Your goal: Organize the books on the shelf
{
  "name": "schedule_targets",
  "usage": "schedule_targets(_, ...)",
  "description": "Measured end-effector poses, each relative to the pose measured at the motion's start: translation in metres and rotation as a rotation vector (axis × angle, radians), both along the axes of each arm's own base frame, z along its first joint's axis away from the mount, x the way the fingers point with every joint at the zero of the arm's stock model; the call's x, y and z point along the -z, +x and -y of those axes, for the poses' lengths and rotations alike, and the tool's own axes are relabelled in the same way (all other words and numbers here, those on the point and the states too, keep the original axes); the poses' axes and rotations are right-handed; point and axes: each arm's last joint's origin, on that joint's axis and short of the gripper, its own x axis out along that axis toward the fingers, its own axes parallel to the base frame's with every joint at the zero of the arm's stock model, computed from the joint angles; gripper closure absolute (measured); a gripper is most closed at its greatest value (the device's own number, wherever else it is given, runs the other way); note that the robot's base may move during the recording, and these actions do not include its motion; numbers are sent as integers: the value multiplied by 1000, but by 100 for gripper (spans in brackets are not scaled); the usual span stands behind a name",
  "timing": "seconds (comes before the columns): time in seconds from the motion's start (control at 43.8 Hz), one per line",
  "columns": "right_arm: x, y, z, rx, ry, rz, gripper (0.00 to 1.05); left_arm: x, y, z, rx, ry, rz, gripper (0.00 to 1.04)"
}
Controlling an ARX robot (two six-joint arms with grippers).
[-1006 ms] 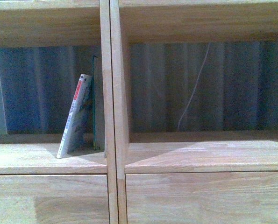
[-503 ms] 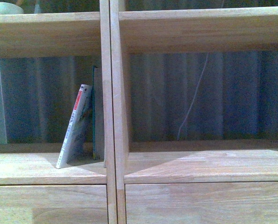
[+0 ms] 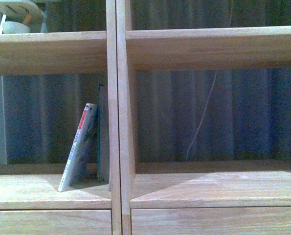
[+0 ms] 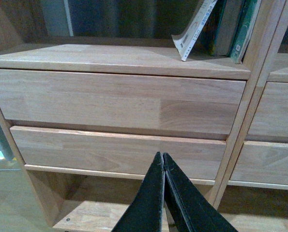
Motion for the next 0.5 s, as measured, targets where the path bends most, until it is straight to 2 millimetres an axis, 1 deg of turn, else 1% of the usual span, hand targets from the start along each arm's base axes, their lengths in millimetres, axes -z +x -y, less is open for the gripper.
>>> schedule_targets(0.069,0,0,0,0,0,0,102,8,0,0,0,0,-6,102)
schedule_targets(0.503,0,0,0,0,0,0,102,7,0,0,0,0,-2,102)
